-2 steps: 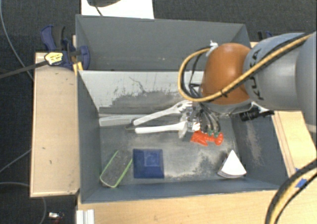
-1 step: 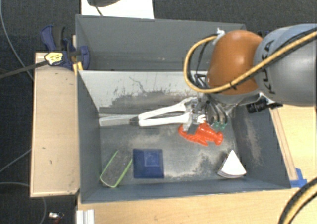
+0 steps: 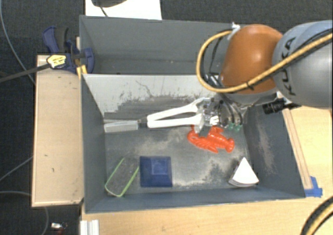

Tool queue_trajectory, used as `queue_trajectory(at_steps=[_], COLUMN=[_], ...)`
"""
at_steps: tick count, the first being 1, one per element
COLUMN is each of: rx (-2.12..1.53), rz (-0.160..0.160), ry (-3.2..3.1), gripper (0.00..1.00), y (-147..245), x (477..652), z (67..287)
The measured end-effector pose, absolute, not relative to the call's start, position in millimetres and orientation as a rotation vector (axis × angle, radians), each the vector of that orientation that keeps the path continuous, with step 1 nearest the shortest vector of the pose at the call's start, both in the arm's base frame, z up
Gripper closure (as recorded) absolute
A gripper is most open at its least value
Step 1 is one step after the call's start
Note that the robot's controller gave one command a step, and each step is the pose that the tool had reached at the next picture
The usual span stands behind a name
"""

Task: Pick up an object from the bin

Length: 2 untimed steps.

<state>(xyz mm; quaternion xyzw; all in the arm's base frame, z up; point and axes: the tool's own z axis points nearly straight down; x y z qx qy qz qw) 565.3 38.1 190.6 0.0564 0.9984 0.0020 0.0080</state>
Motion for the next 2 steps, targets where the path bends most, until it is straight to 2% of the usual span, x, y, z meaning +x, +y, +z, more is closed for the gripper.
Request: queue_trajectory(at_steps=[1, 2], rx=[0.176, 0.174], rz=[0.007, 0.007], ry=[3.123, 3.126], gripper=[1.00, 1.00], y=[38.0, 37.9], x=[564.8, 564.5], z=[203.5, 234.0])
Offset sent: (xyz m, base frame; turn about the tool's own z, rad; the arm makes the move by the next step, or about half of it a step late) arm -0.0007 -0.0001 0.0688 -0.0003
